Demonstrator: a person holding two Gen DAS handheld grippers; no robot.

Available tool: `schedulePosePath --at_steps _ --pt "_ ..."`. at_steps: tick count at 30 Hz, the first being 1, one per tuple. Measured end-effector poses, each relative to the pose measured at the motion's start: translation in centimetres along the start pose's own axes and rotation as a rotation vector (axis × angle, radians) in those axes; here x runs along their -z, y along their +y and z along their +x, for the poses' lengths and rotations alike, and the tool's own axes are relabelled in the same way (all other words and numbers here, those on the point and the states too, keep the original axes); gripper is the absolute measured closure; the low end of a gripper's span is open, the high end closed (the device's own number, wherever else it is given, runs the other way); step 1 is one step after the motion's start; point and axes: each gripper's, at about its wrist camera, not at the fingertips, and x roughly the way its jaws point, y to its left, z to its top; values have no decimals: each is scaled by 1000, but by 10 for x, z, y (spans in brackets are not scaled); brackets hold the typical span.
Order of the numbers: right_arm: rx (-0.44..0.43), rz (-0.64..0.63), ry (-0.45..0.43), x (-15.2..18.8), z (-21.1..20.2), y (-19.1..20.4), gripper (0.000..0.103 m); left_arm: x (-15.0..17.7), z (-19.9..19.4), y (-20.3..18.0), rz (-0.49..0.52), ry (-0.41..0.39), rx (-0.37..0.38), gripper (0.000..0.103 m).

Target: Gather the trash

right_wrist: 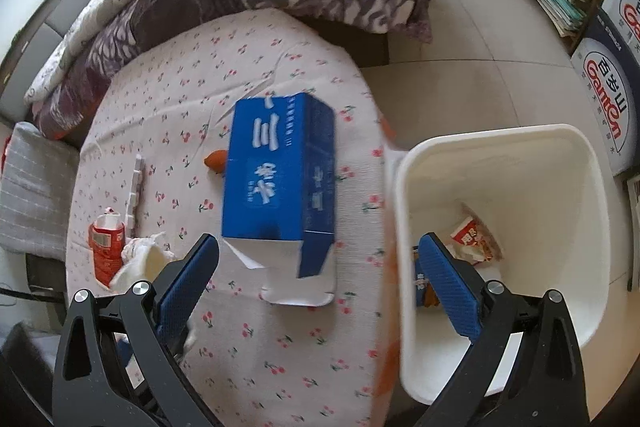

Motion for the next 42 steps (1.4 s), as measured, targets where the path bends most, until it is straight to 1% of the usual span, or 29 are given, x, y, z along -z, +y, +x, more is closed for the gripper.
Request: schedulePosePath --at_steps 9,15,16,17,18,19,20,22,24,26,29,31,34,37,42 --pt "72 -4 -2 1 39 26 7 -2 -49 58 -88 -93 -60 24" --pt "125 -28 -15 2 58 31 8 2 -70 88 -135 -125 -78 24" --pt "129 -35 -28 2 59 31 10 3 -73 92 -138 -130 -81 24" --pt "134 -40 -39 2 59 32 21 4 -75 95 -144 -136 -88 24" --pt "138 -47 -55 3 58 32 40 4 -76 98 -151 -139 -93 24" --pt "132 -53 -74 3 54 34 47 4 -77 102 -159 -142 -97 24" --pt "112 -50 -79 2 53 34 51 5 -77 106 -174 -142 -101 24" --pt "67 -40 -101 4 43 37 51 5 -77 113 -198 -140 -106 24" --pt "44 -61 -129 5 34 44 51 5 -77 119 -222 -141 -114 24" --pt "-3 -89 -156 8 20 56 51 4 -79 120 -228 -155 -130 24" --pt "-73 -141 -199 13 -3 77 51 2 -87 117 -212 -201 -172 24" --pt "-104 -187 -237 19 -20 89 51 1 -92 115 -204 -229 -191 24" --pt "-135 -248 -297 29 -45 101 51 0 -101 114 -202 -274 -218 24" --pt "-158 -281 -340 38 -63 106 51 -1 -108 115 -212 -311 -243 24" --pt "-161 -335 -396 54 -84 108 51 -2 -117 114 -221 -354 -259 24"
